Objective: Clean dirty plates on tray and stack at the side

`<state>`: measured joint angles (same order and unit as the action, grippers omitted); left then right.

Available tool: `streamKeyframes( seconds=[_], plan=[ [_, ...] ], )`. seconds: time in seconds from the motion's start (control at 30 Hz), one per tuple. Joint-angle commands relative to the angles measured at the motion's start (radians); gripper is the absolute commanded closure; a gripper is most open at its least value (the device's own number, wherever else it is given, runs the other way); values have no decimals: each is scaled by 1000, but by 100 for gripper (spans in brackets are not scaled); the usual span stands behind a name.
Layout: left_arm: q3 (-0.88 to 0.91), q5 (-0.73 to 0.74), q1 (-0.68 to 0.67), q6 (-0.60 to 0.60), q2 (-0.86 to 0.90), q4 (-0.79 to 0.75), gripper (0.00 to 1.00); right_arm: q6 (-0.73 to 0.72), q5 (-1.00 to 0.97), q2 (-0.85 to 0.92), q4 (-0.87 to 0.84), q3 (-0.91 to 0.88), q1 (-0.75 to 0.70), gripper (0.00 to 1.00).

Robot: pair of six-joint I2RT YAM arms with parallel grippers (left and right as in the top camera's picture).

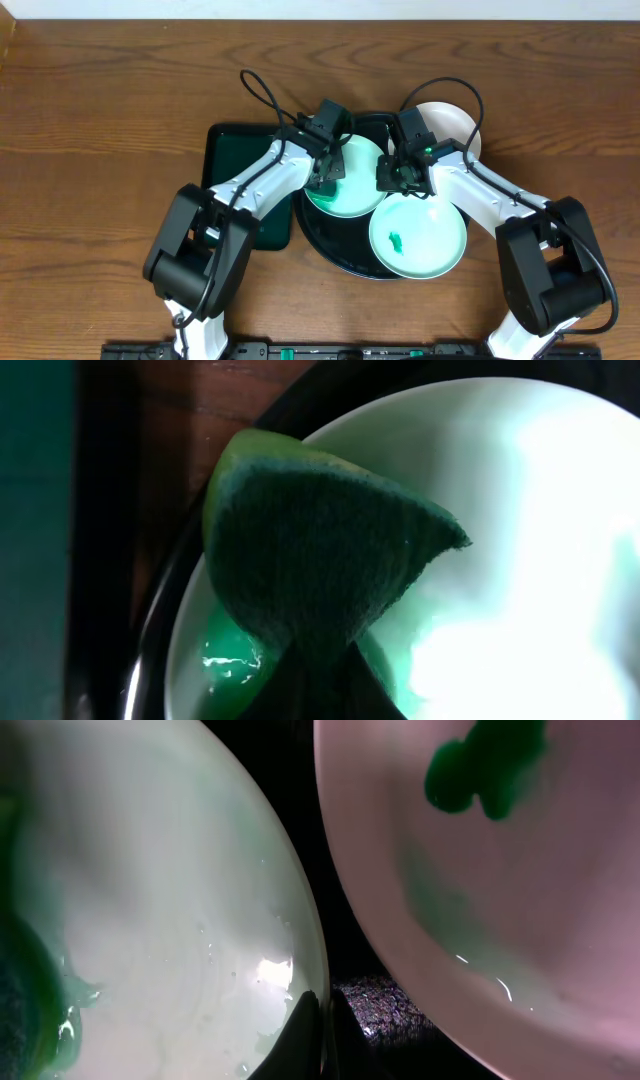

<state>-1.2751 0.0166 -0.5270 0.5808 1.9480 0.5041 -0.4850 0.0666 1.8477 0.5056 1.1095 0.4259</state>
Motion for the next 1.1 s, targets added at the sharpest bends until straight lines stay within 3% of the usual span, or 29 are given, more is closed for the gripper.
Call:
streamKeyframes(
  seconds=[0.0, 0.4, 0.5, 0.93, 1.07],
  plan=[
    [4, -1, -6, 20, 87, 10, 93, 39, -14, -22, 0, -6, 13, 99],
    [4, 55, -8, 15, 123, 17, 93, 50, -6, 22, -12, -7, 14, 95],
    [4, 63, -8, 7, 123, 18, 93, 44, -6, 24, -19, -7, 14, 99],
    [4, 398, -8, -11, 113, -16, 93, 45, -5, 24, -24, -7, 14, 99],
    [3, 429, -8, -10, 79, -50, 93, 44, -5, 24, -24, -7, 14, 99]
  ],
)
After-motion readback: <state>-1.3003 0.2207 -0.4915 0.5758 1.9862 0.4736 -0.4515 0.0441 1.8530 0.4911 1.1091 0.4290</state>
